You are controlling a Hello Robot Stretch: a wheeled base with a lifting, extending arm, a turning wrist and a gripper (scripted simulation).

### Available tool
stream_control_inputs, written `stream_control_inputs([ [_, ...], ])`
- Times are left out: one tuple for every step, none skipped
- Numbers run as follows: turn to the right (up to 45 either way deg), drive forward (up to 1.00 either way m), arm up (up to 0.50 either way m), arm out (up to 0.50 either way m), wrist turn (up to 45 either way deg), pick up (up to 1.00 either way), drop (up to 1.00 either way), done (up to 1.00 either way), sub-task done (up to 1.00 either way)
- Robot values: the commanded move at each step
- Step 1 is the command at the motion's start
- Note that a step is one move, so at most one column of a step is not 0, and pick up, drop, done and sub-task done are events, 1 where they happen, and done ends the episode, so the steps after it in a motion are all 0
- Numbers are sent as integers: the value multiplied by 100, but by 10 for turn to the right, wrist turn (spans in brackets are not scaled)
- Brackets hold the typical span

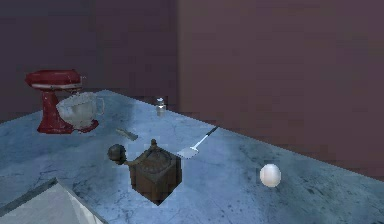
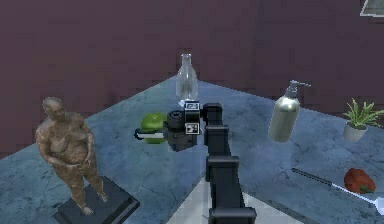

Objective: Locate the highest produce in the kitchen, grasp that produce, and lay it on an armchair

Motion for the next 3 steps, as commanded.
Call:
stream_control_inputs([
  [0,0,10,0,0,0,0,0,0],
  [0,0,0,0,-450,0,0,0,0],
  [0,0,0,0,-450,0,0,0,0],
])
